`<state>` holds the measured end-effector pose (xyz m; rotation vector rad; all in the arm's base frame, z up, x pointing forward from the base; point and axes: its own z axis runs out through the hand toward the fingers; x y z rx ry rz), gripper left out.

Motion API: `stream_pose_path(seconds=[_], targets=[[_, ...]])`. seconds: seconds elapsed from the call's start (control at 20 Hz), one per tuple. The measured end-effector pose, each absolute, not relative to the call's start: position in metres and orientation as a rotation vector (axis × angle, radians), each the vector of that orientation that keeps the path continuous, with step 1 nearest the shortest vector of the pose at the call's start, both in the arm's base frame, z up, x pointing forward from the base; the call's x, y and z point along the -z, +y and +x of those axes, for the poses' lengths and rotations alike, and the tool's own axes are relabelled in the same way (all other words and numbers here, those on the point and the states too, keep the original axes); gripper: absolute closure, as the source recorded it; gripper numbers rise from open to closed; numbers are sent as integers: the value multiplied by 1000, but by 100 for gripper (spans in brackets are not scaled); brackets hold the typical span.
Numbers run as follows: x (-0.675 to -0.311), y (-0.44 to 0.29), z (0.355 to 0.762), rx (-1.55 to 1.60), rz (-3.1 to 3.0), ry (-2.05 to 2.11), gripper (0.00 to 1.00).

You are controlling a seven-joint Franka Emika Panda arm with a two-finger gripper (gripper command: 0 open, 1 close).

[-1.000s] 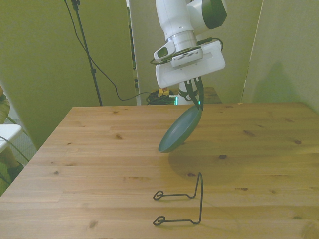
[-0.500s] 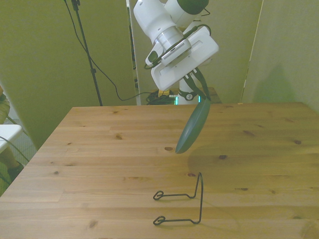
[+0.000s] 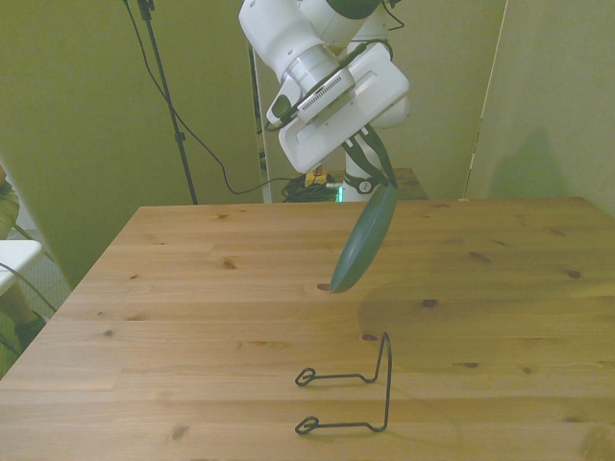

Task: Load the plate

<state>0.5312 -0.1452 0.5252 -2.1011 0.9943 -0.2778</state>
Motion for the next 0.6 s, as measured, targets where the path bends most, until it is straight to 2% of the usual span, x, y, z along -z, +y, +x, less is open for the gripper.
stream_pose_path(seconds=[0.6], targets=[[-504, -179, 558, 182, -2032, 930, 100]])
